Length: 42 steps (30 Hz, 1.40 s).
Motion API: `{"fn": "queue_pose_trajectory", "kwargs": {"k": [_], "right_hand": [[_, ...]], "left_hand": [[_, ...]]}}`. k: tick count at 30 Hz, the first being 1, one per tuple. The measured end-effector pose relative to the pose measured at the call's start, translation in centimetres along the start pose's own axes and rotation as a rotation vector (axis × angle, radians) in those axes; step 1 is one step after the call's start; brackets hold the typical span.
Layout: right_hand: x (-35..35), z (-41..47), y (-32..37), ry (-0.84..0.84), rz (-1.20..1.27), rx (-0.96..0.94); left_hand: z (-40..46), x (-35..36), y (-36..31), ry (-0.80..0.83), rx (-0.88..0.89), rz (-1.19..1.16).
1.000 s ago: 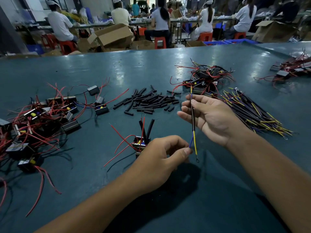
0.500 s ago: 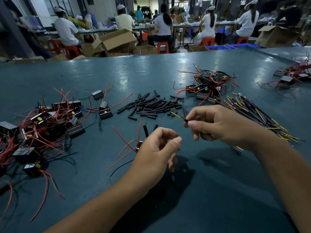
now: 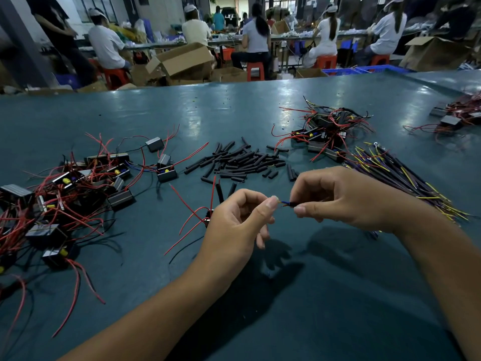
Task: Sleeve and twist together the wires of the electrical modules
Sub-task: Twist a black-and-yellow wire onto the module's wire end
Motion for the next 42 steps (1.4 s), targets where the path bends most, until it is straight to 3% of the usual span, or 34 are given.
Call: {"fn": "queue_pose_trajectory", "kwargs": {"k": [14,20,25,37,42], "right_hand": [[0.9,0.5,0.4,-0.023,-0.026,-0.068],[1.0,0.5,0.7,-0.04,-0.03,-0.073],[0.9,0.5,0.7,-0.05,0.004,-0.075],[1.2,0.4,0.9,-0.032,0.023,-0.071],[0.2,0.3,1.2,-0.122,0.029,-0.083]], "left_hand": [[-0.1,0.4,-0.3,0.008,-0.032,0.08],[-0.3,0.9,0.1,0.078,-0.254,-0.145],[-0.3,1.1,0.1,0.096,-0.3,-0.213],[-0.3,0.6,-0.4,0.042,-0.212,-0.127],[0.0,-0.3,-0.6,-0.087,-0.07,0.015]]}}
Point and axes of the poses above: each hand's wrist, its own z-axis towards the middle knuckle, its own x-axis out of the palm, y = z × x, the point moved 4 cm from there along z, towards the middle knuckle, and after that the axes turned 5 degrees about -x, right-handed, at the moved point
